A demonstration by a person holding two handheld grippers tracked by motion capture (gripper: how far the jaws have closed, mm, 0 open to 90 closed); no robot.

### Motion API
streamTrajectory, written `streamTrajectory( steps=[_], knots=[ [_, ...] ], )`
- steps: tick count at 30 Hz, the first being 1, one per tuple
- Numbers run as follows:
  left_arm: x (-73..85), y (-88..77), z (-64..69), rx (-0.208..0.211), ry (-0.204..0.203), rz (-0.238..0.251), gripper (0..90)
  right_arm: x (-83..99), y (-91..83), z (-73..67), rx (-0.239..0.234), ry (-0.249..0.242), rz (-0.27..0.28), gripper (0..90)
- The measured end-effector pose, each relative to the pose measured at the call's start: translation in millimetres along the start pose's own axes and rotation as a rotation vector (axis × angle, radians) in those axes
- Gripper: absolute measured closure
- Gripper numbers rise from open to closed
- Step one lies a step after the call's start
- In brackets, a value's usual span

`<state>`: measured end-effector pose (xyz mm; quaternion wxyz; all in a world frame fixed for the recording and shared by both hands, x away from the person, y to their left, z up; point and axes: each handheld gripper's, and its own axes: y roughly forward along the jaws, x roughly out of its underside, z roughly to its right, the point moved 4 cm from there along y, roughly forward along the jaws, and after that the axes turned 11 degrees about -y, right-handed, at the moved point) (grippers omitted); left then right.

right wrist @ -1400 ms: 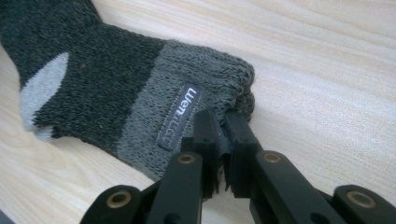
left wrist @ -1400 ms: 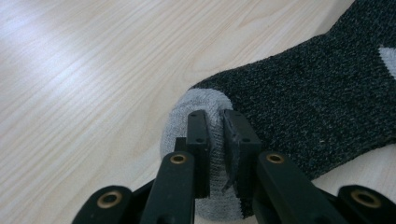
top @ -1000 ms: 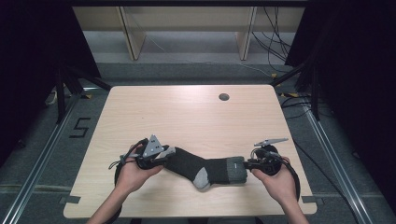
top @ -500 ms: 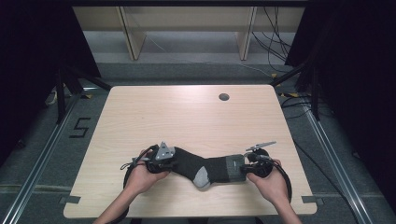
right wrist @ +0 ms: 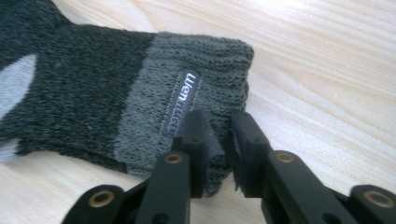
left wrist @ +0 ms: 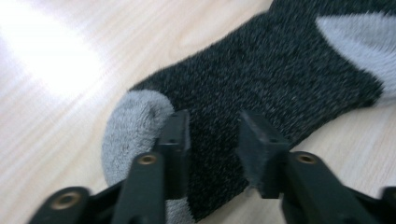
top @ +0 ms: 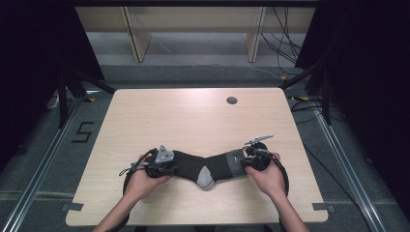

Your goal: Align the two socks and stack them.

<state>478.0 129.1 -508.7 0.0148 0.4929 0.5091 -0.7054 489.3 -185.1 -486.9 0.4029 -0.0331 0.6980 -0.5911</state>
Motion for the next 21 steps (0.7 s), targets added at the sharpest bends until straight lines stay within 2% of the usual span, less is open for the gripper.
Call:
streamTrajectory(
  steps=[1, 3, 4, 5, 6, 7, 10, 11, 13, 15, 16, 21],
  knots=[
    [-2.0, -2.3, -0.1, -0.007, 0.008, 0.018, 58.2, -0.7, -2.2, -0.8, 0.000, 0.005, 0.005, 74.9],
    [-6.0, -3.7, -0.9, -0.017, -0.028, 0.084, 58.8, -3.7, -10.5, -4.4, 0.004, 0.024, 0.045, 75.0],
    [-7.0, -5.2, -3.7, -0.023, -0.030, 0.081, 59.7, -5.0, -12.8, -4.4, 0.017, 0.015, 0.070, 75.1],
    [-7.9, -4.1, -4.6, -0.028, -0.051, 0.099, 60.9, -6.0, -13.7, -5.9, 0.008, 0.024, 0.071, 75.3],
    [-8.3, -4.6, -8.1, -0.041, -0.046, 0.091, 61.4, -6.3, -13.4, -6.4, 0.010, 0.017, 0.072, 75.3],
    [-9.2, -2.6, -9.0, -0.048, -0.070, 0.109, 62.0, -6.1, -11.2, -6.9, 0.011, 0.009, 0.070, 75.3],
    [-8.2, 2.7, -11.7, -0.053, -0.074, 0.088, 63.7, -2.1, 1.1, -6.9, -0.008, 0.011, 0.032, 75.3],
    [-7.2, 4.4, -13.0, -0.052, -0.071, 0.076, 64.5, -0.4, 3.1, -5.4, 0.003, -0.002, 0.027, 75.4],
    [-5.7, 7.0, -14.8, -0.054, -0.082, 0.062, 65.3, 0.0, 4.7, -7.7, -0.002, 0.035, 0.030, 75.4],
    [-3.7, 8.7, -14.3, -0.050, -0.079, 0.032, 65.3, 0.1, 4.4, -6.8, -0.003, 0.001, 0.028, 75.3],
    [-3.1, 6.9, -15.5, -0.056, -0.049, 0.009, 65.1, 0.3, 4.2, -8.4, -0.008, 0.010, 0.028, 75.3],
    [-2.9, 7.4, -14.1, -0.056, -0.074, 0.036, 62.2, 1.5, 5.0, -10.1, -0.003, -0.001, 0.034, 74.2]
  ],
)
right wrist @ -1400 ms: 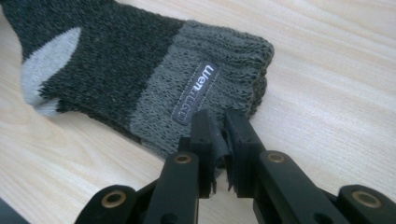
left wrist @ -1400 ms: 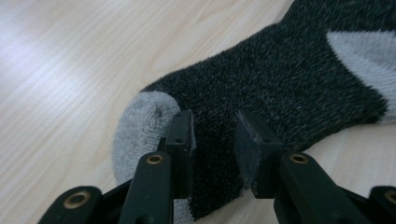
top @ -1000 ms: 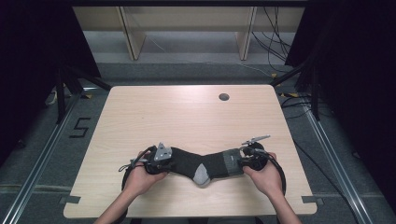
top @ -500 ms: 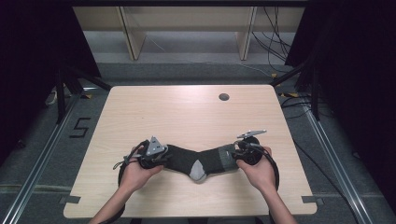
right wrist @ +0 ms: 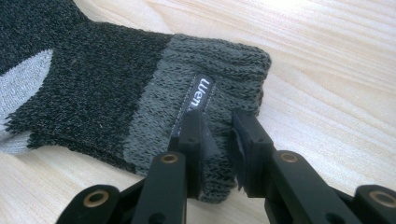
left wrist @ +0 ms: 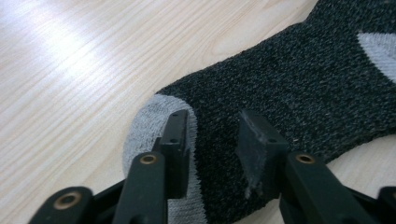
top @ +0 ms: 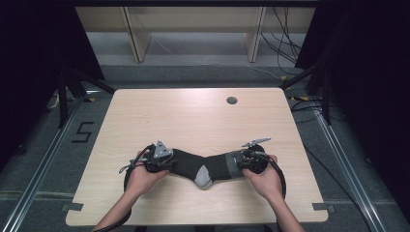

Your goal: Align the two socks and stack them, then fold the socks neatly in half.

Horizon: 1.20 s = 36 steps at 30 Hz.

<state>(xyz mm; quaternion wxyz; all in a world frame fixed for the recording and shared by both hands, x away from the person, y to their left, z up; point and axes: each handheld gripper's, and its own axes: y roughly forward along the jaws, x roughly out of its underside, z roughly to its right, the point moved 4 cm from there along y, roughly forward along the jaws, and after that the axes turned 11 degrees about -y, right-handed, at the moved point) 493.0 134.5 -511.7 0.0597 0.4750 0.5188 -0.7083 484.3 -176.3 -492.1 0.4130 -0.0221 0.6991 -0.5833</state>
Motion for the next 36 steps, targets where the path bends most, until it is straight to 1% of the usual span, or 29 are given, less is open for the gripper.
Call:
streamTrajectory(
  steps=[1, 2, 3, 5, 7, 8, 9, 10, 11, 12, 14, 15, 16, 17, 18, 19, 20, 22, 23, 24, 25, 26, 27, 28, 29, 31, 32, 35, 36],
  knots=[
    [-1.2, -0.7, 2.0, 0.010, -0.017, 0.028, 60.6, -0.3, -1.5, -0.8, -0.013, 0.015, 0.000, 72.8],
    [-2.1, -3.5, 2.2, 0.011, -0.004, 0.038, 56.9, -0.6, -3.4, -0.9, -0.021, 0.023, 0.006, 69.9],
    [-4.3, -7.2, 4.4, 0.020, -0.013, 0.083, 53.0, -1.2, -4.7, -1.4, -0.018, 0.032, 0.024, 67.7],
    [-7.7, -19.1, 3.2, 0.000, -0.031, 0.140, 46.1, -3.2, -13.2, -4.3, -0.034, 0.040, 0.067, 62.9],
    [-8.3, -31.8, -3.0, -0.011, -0.057, 0.191, 39.5, -4.1, -22.9, -3.2, -0.015, 0.054, 0.091, 58.5],
    [-7.5, -37.2, -6.6, -0.031, -0.094, 0.216, 35.3, -4.1, -26.6, -1.2, -0.013, 0.063, 0.115, 55.7],
    [-5.6, -42.2, -12.1, -0.048, -0.121, 0.225, 30.1, -3.1, -29.7, 3.5, -0.001, 0.063, 0.124, 54.1],
    [-3.2, -46.5, -17.3, -0.053, -0.149, 0.237, 26.4, -2.3, -32.6, 6.9, -0.003, 0.072, 0.138, 52.6],
    [-0.4, -49.6, -21.9, -0.045, -0.173, 0.253, 26.1, -0.3, -35.2, 9.9, -0.008, 0.092, 0.140, 51.4],
    [3.9, -52.7, -27.5, -0.048, -0.185, 0.249, 26.2, 1.6, -36.6, 13.9, -0.004, 0.103, 0.144, 50.3],
    [10.4, -54.2, -32.9, -0.046, -0.201, 0.246, 26.5, 6.7, -39.9, 22.2, 0.025, 0.094, 0.138, 49.1],
    [14.4, -54.5, -35.2, -0.048, -0.214, 0.242, 26.4, 9.0, -41.2, 21.2, 0.007, 0.144, 0.128, 48.2],
    [17.2, -54.4, -36.1, -0.049, -0.217, 0.240, 26.4, 12.0, -41.5, 22.7, 0.008, 0.163, 0.131, 47.7],
    [18.9, -54.0, -36.1, -0.047, -0.221, 0.239, 26.0, 15.1, -41.0, 28.3, 0.013, 0.126, 0.135, 47.2],
    [20.2, -53.7, -35.6, -0.042, -0.230, 0.242, 25.2, 17.2, -40.7, 29.4, 0.017, 0.130, 0.136, 46.7],
    [21.0, -53.5, -34.4, -0.038, -0.238, 0.247, 25.2, 20.0, -41.3, 29.6, 0.013, 0.142, 0.131, 46.4],
    [21.4, -53.6, -33.7, -0.039, -0.232, 0.244, 25.2, 22.9, -41.4, 30.3, 0.023, 0.139, 0.130, 46.0],
    [22.2, -54.1, -30.7, -0.043, -0.233, 0.230, 25.3, 28.7, -41.2, 30.8, 0.011, 0.143, 0.133, 44.7],
    [21.9, -54.5, -30.4, -0.042, -0.231, 0.232, 25.2, 29.2, -42.7, 28.4, 0.007, 0.163, 0.123, 44.4],
    [21.3, -55.4, -29.8, -0.041, -0.233, 0.238, 25.2, 29.2, -41.0, 28.9, 0.008, 0.151, 0.143, 44.2],
    [20.9, -56.7, -29.9, -0.041, -0.235, 0.242, 25.2, 30.4, -41.7, 29.6, 0.011, 0.145, 0.123, 44.0],
    [20.7, -58.2, -30.3, -0.048, -0.236, 0.246, 25.0, 29.7, -42.3, 29.0, -0.004, 0.138, 0.135, 43.5],
    [20.8, -58.7, -30.7, -0.046, -0.242, 0.254, 24.8, 30.1, -42.0, 30.3, 0.027, 0.128, 0.130, 43.1],
    [21.4, -60.0, -31.2, -0.054, -0.247, 0.252, 24.3, 28.4, -43.0, 26.3, 0.011, 0.165, 0.128, 42.9],
    [22.1, -60.0, -31.8, -0.052, -0.254, 0.255, 23.7, 28.1, -42.2, 27.6, -0.006, 0.143, 0.141, 42.8],
    [23.6, -59.1, -33.1, -0.056, -0.263, 0.251, 22.4, 26.6, -41.1, 28.6, -0.001, 0.128, 0.143, 42.5],
    [24.2, -57.9, -33.6, -0.056, -0.264, 0.248, 21.9, 26.1, -41.0, 28.3, -0.011, 0.127, 0.147, 42.5],
    [24.3, -54.1, -34.0, -0.052, -0.275, 0.241, 20.3, 26.0, -39.5, 27.4, -0.018, 0.149, 0.142, 42.2],
    [24.0, -53.2, -33.8, -0.054, -0.277, 0.241, 19.9, 26.2, -39.1, 24.7, -0.021, 0.191, 0.136, 42.0]
  ],
)
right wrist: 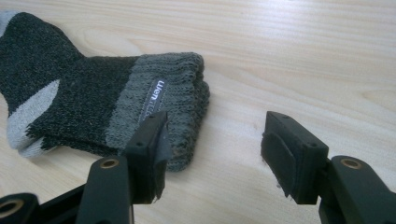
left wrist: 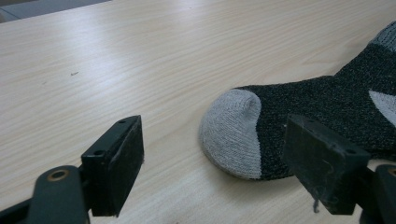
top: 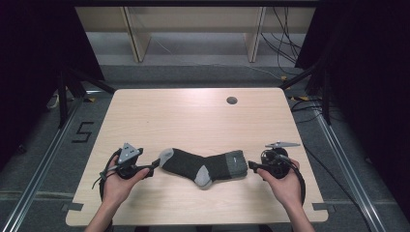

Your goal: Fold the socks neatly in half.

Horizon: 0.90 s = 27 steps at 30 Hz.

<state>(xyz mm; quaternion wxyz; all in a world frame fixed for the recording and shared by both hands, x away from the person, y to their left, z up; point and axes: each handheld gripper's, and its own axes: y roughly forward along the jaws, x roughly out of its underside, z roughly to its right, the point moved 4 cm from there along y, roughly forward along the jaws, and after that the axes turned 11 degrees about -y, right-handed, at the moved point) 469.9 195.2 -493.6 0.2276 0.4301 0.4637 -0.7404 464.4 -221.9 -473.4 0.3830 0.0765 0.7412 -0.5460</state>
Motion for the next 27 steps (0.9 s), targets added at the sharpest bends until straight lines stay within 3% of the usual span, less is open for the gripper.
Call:
streamTrajectory(
  steps=[1, 2, 3, 4, 7, 9, 10, 11, 13, 14, 15, 17, 19, 23, 25, 26, 27],
  knots=[
    [-0.4, 1.5, 0.3, 0.005, 0.000, -0.001, 19.5, 0.2, 1.5, 1.7, 0.012, -0.013, 0.005, 42.0],
    [-0.8, 2.4, 1.3, 0.003, -0.004, 0.001, 18.9, 0.9, 1.1, 0.1, 0.003, 0.011, -0.020, 41.9],
    [-1.4, 2.9, 2.1, 0.006, -0.003, -0.001, 18.6, 1.3, 2.5, 2.4, -0.010, -0.012, -0.008, 41.8],
    [-1.9, 3.5, 2.9, 0.010, -0.003, 0.002, 18.4, 1.3, 2.5, 5.7, 0.009, -0.042, -0.003, 41.7],
    [-2.3, 5.9, 6.1, 0.021, -0.007, -0.009, 18.4, 1.8, 1.9, 2.8, -0.005, 0.001, -0.014, 41.6],
    [-2.3, 8.2, 7.4, 0.024, -0.010, -0.019, 18.3, 1.1, 3.7, 4.8, 0.011, -0.030, 0.005, 41.6],
    [-2.5, 10.3, 7.5, 0.033, -0.016, -0.018, 18.3, 0.7, 3.2, 1.2, 0.004, -0.004, 0.001, 41.6],
    [-2.6, 12.7, 7.6, 0.040, -0.031, -0.017, 18.4, -0.1, 3.0, 1.0, -0.010, -0.015, 0.010, 41.7],
    [-2.6, 17.2, 6.6, 0.043, -0.068, -0.028, 18.8, -1.6, 4.3, 2.9, 0.007, -0.037, 0.014, 42.0],
    [-2.6, 20.2, 5.8, 0.045, -0.077, -0.030, 19.4, -2.4, 4.7, 0.3, -0.010, -0.009, -0.001, 42.3],
    [-2.7, 23.8, 5.1, 0.050, -0.079, -0.037, 20.2, -3.8, 6.5, 0.8, -0.011, -0.027, 0.015, 42.7],
    [-3.0, 29.2, 4.5, 0.051, -0.082, -0.039, 22.1, -6.5, 8.5, -5.5, -0.022, 0.016, -0.004, 44.3],
    [-3.3, 35.2, 4.5, 0.064, -0.090, -0.044, 22.4, -7.4, 12.1, -3.9, -0.017, -0.004, -0.031, 45.8],
    [-1.9, 45.9, 6.0, 0.082, -0.117, -0.071, 25.8, -8.7, 22.4, -6.9, -0.046, 0.024, -0.063, 53.2],
    [-0.5, 50.6, 5.9, 0.087, -0.131, -0.091, 26.5, -7.8, 28.0, -6.3, -0.048, -0.001, -0.075, 54.3],
    [0.3, 52.9, 6.4, 0.090, -0.145, -0.093, 26.7, -7.2, 30.4, -9.3, -0.058, 0.018, -0.075, 54.9],
    [0.6, 54.7, 6.7, 0.094, -0.160, -0.095, 26.6, -6.0, 33.8, -7.0, -0.038, -0.016, -0.081, 55.1]
  ],
)
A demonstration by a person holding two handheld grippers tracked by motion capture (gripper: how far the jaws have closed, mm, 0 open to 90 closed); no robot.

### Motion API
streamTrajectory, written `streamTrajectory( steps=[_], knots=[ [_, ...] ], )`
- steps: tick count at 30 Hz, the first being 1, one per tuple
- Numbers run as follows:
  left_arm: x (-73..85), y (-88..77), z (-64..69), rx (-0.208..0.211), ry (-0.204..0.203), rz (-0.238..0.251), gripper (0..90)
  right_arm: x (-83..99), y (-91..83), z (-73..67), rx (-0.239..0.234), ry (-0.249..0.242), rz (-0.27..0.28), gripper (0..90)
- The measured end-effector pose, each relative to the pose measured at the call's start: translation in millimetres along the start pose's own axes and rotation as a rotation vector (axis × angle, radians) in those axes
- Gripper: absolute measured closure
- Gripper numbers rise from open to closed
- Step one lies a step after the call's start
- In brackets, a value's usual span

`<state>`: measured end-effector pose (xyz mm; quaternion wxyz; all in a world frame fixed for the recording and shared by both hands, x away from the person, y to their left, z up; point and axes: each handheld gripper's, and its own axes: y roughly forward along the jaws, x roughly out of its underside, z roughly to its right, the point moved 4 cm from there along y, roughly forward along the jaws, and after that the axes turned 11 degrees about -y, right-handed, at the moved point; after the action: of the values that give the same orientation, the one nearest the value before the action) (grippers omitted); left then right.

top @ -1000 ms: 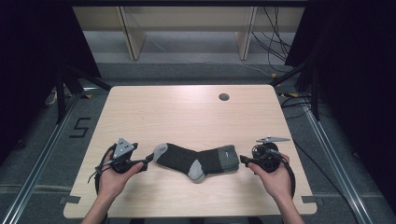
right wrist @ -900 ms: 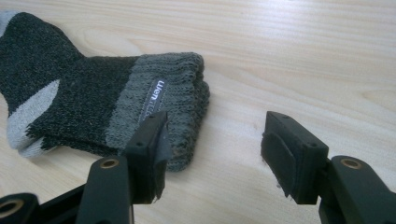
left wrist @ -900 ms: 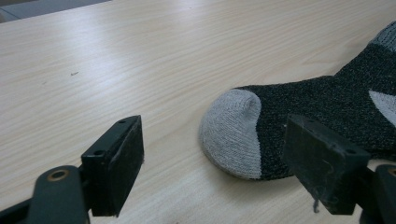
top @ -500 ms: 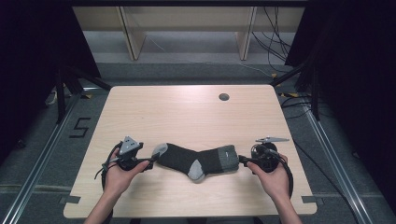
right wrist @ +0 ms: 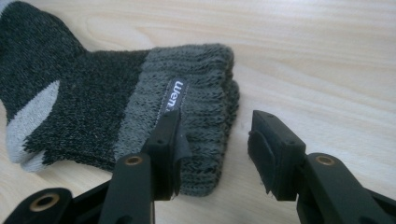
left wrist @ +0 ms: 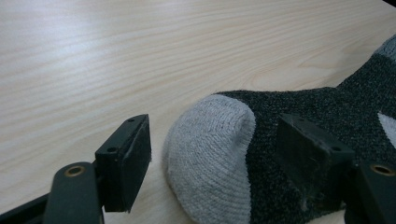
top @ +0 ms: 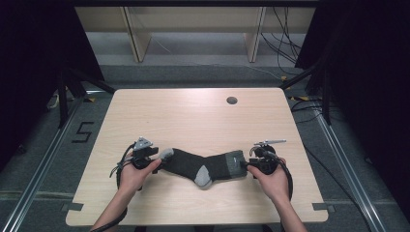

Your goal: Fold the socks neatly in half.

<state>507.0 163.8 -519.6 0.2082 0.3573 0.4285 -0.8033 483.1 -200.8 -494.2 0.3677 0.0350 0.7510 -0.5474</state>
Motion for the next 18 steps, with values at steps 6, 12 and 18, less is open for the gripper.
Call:
streamTrajectory(
  steps=[6, 12, 18],
  knots=[
    [3.7, 5.6, 0.7, -0.013, -0.030, -0.048, 23.7, 0.6, 5.4, -5.3, 0.001, 0.014, -0.019, 56.6],
    [6.5, 9.2, -1.0, -0.018, -0.028, -0.077, 23.8, 2.3, 10.1, -2.7, 0.025, -0.017, -0.036, 57.6],
    [10.0, 11.5, -3.6, -0.005, -0.029, -0.107, 29.8, 3.0, 12.4, -5.4, -0.007, -0.003, -0.021, 57.9]
  ],
)
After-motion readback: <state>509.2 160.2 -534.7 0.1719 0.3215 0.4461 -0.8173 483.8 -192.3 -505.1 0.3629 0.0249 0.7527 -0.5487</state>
